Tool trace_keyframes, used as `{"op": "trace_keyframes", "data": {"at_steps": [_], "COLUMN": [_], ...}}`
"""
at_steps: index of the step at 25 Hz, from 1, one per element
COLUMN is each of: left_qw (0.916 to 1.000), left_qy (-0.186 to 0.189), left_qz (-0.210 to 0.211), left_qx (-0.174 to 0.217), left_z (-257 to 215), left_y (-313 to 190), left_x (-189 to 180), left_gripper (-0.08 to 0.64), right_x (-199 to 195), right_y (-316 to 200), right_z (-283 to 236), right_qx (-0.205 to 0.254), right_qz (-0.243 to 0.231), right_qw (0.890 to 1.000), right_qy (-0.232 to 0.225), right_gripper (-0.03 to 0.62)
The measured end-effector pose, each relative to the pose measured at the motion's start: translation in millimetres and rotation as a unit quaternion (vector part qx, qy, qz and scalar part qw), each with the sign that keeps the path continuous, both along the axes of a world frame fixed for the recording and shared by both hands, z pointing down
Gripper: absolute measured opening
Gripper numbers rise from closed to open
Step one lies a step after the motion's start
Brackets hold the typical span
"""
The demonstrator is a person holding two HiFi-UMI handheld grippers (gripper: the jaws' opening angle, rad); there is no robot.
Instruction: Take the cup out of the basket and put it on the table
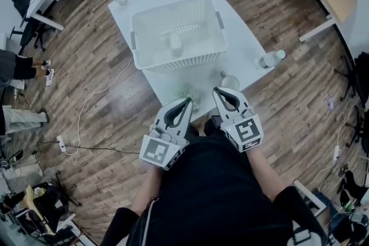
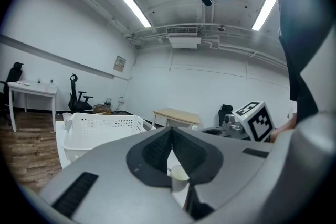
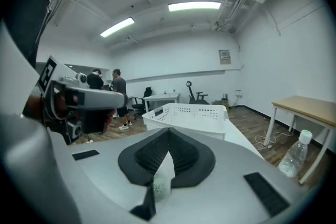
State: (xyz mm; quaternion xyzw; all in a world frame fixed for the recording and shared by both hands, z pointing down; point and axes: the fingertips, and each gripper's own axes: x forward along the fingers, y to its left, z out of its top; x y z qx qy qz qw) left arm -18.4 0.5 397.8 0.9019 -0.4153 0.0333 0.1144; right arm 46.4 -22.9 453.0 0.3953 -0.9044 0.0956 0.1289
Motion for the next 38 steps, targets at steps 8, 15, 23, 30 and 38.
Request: {"op": "trace_keyframes", "data": {"at_steps": [8, 15, 23, 30, 38], "left_qw": [1.0, 0.9999, 0.9965, 0.9915, 0.9732], "left_qy": [-0.003, -0.004, -0.056, -0.111, -0.194], "left_qz": [-0.005, -0.01, -0.031, -0.036, -0.017], "left_qx": [0.003, -0.001, -0.055, -0.058, -0.123], "left_z": [-0.1, 2.7, 29.9, 22.6, 59.8], "left_y": [-5.2, -9.6, -43.7, -103.0, -183.9], "left_x": [-5.2, -9.2, -37.0, -65.5, -74.7], "left_gripper": [0.009, 0.009, 0.009, 0.011, 0.198], "right_x": [-29.9, -24.7, -22.1, -4.3, 24.8], "right_y": [16.4, 12.7, 9.9, 9.4, 6.1], "right_z": [-31.2, -30.4, -27.2, -24.1, -11.5], "right_qx": [0.031, 0.027, 0.024, 0.017, 0.002], "right_qz": [-0.046, -0.037, -0.027, 0.002, 0.041], "right_qw": [0.998, 0.998, 0.999, 0.999, 0.999], "right_qy": [-0.039, -0.04, -0.032, -0.032, -0.031], "right_gripper": [0.023, 0.025, 0.025, 0.025, 0.025]}}
